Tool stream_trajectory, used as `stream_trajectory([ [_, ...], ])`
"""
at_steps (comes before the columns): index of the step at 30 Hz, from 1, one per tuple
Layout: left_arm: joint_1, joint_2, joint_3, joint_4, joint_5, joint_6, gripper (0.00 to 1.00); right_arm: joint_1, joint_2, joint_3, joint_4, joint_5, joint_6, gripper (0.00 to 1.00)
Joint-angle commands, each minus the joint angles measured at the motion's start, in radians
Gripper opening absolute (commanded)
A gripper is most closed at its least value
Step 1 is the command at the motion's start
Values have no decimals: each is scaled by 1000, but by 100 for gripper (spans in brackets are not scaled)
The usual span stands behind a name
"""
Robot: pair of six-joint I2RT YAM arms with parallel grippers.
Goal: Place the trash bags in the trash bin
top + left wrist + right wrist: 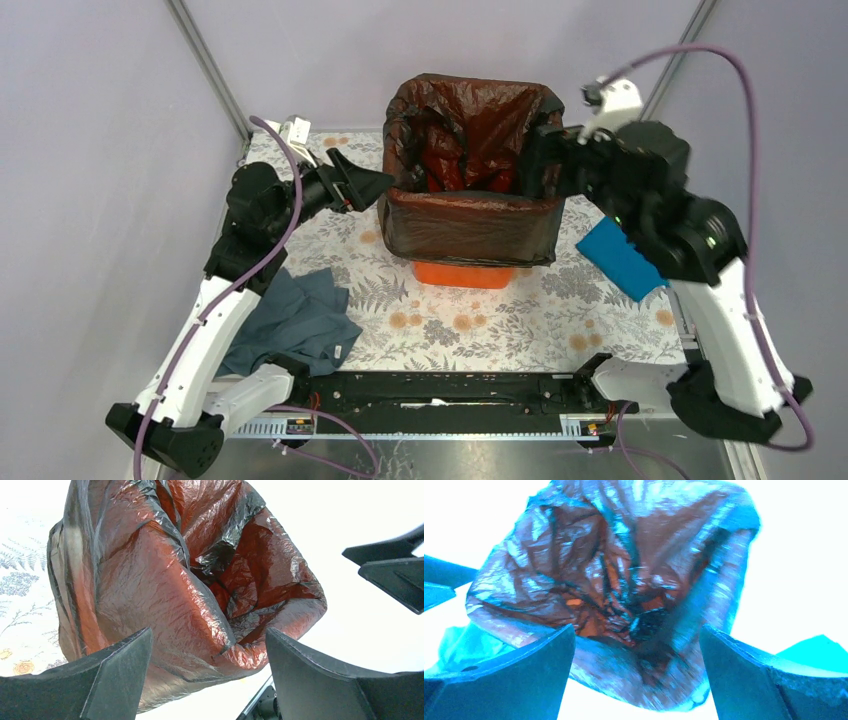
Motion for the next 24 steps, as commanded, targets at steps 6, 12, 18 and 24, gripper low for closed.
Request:
stream_trajectory([
  [6,-1,75,-36,197,69,-91,83,4,-157,-276,36,354,74,97],
  [12,-21,145,-43,304,86,-160,77,3,-169,-341,81,328,107,76],
  [18,-59,205,0,302,67,-148,77,3,-135,-381,114,365,111,75],
  [24,-59,118,58,62,-132,52,89,3,-103,-394,132,465,89,57],
])
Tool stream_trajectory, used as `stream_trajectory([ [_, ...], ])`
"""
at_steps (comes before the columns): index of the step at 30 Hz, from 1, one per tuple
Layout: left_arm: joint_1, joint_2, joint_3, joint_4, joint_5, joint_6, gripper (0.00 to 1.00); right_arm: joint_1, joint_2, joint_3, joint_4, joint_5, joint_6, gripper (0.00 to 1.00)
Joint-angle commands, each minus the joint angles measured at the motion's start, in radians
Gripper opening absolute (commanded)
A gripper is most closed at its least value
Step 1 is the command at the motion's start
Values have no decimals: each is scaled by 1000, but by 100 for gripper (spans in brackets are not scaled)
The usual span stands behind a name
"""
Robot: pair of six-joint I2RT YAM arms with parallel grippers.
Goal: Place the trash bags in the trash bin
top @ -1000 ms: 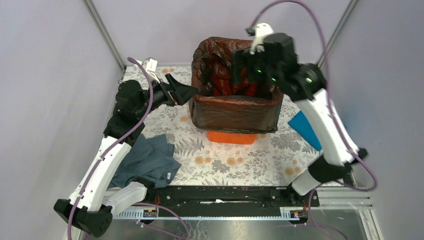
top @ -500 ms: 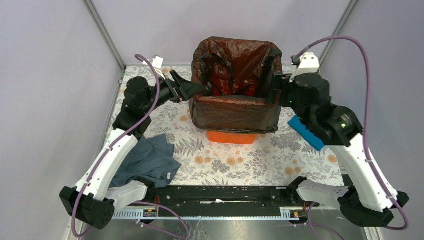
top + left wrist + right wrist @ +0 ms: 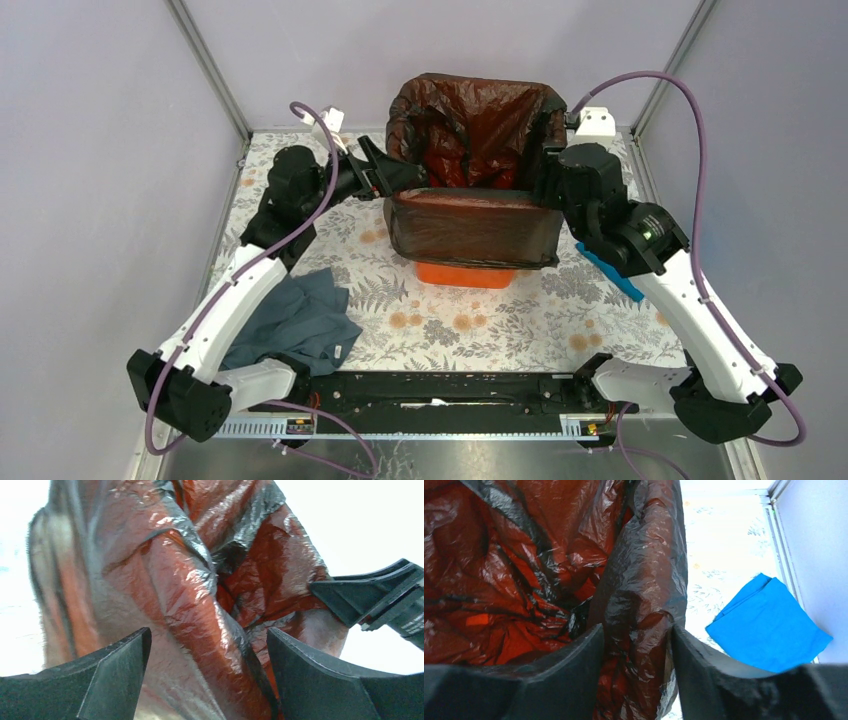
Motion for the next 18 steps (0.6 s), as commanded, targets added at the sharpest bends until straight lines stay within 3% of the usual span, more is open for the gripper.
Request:
stream_trajectory([
  [1,-6,-98,73,-158,-182,178,91,3,34,-3,26,118,-8,52],
  [9,-6,-321,38,-359,-470,357,94,3,147,86,-42,248,-37,24],
  [15,-6,-439,-59,-363,-474,341,95,-7,217,160,-38,362,-87,2],
  [18,-6,-472,-103,-353,-460,326,95,-54,257,198,-32,377,-91,0],
])
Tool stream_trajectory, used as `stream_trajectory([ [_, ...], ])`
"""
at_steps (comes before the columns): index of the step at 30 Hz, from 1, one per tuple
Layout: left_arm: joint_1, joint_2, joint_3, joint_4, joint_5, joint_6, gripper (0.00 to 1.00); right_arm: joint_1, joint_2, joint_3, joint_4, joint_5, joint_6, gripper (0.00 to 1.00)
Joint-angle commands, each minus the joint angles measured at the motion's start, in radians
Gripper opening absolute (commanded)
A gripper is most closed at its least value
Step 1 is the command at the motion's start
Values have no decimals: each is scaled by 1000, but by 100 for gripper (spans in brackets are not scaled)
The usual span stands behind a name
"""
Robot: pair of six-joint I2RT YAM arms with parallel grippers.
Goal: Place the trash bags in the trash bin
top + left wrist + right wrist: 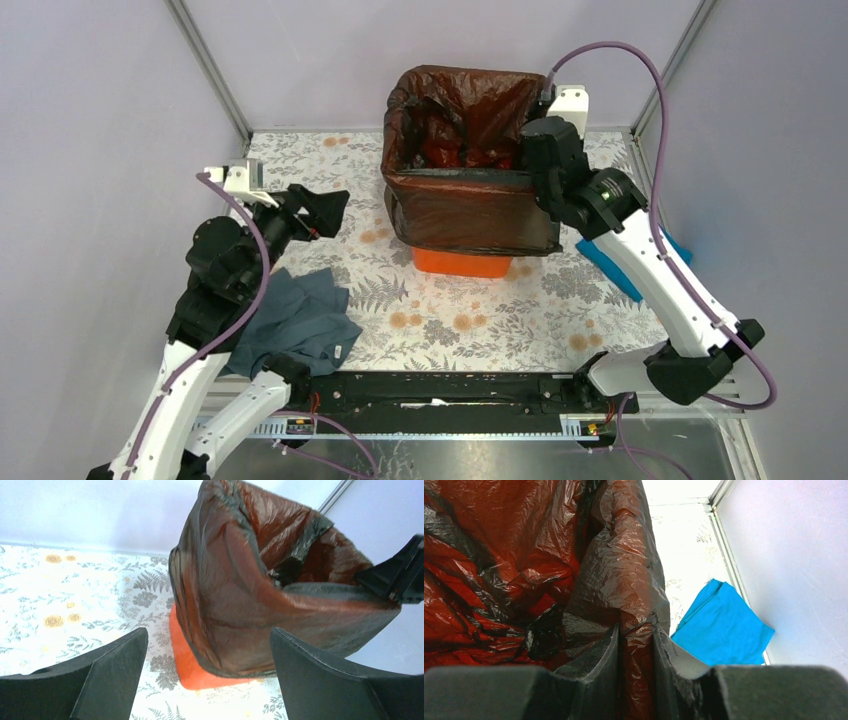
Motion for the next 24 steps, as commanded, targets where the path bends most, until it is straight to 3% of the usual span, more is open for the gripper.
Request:
stream_trajectory([
  [1,0,-20,-64,-12,-16,7,95,-81,62,75,0,143,-53,0],
  [16,-2,-19,-106,-15,81,-9,95,-536,319,335,142,64,-158,0],
  [20,-2,-12,-99,-19,84,-9,95,-605,370,376,154,-3,-160,0],
  [21,-2,-10,-97,-20,85,-9,95,-607,376,387,147,-42,-166,7],
  [24,-2,-2,-94,-19,83,-19,95,-606,358,396,108,-181,-149,53],
])
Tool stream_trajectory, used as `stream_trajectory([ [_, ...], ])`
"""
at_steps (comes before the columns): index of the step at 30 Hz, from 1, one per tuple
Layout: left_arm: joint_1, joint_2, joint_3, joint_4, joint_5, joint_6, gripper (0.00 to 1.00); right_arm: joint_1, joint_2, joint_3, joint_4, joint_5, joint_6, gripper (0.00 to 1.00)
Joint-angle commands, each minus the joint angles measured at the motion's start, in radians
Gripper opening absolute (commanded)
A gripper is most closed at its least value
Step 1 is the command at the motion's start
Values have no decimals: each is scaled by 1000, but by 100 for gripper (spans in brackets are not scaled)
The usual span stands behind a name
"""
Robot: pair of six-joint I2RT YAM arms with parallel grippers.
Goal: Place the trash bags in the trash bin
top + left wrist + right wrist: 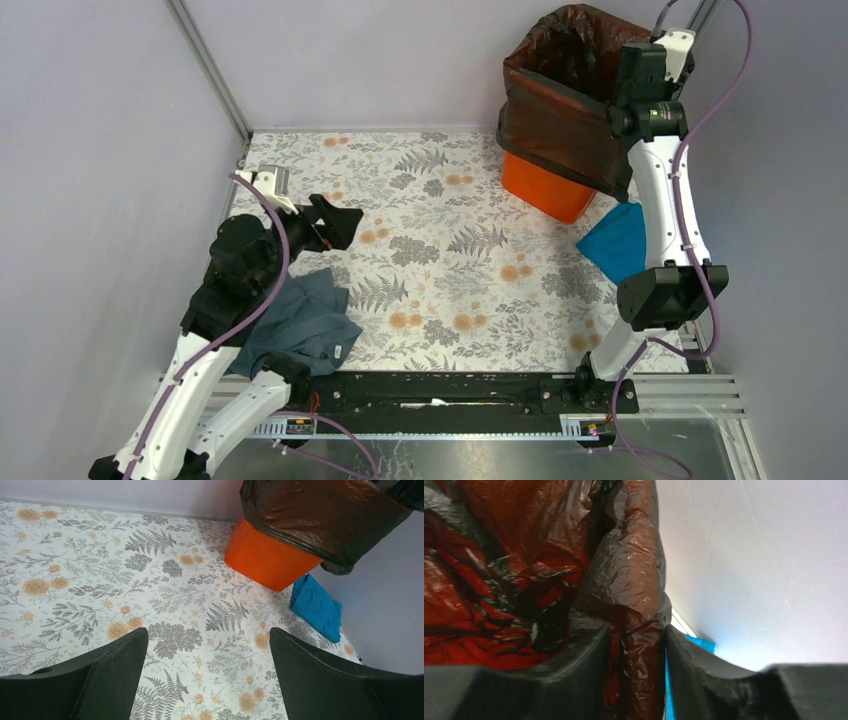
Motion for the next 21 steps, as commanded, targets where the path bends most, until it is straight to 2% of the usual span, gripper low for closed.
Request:
stream_trajectory([
  [1,-1,12,10,27,16,-17,95,1,-32,59,-27,-127,-35,66],
  [2,-1,16,13,27,17,-20,95,1,-54,63,-47,-149,-25,79],
  [3,-1,21,15,28,17,-23,95,2,-74,67,-67,-160,-18,86],
  [7,-1,34,28,27,13,-30,95,1,-185,82,-132,-188,10,99],
  [11,-1,38,54,28,31,-52,95,1,-378,-6,-103,-312,40,100],
  [15,-1,39,75,43,60,-87,95,2,-605,-184,-25,-492,99,100],
  [17,-1,29,80,53,73,-106,95,2,-731,-335,39,-662,157,100],
  [21,-1,-8,66,90,82,-141,96,2,-976,-704,244,-1151,347,100],
])
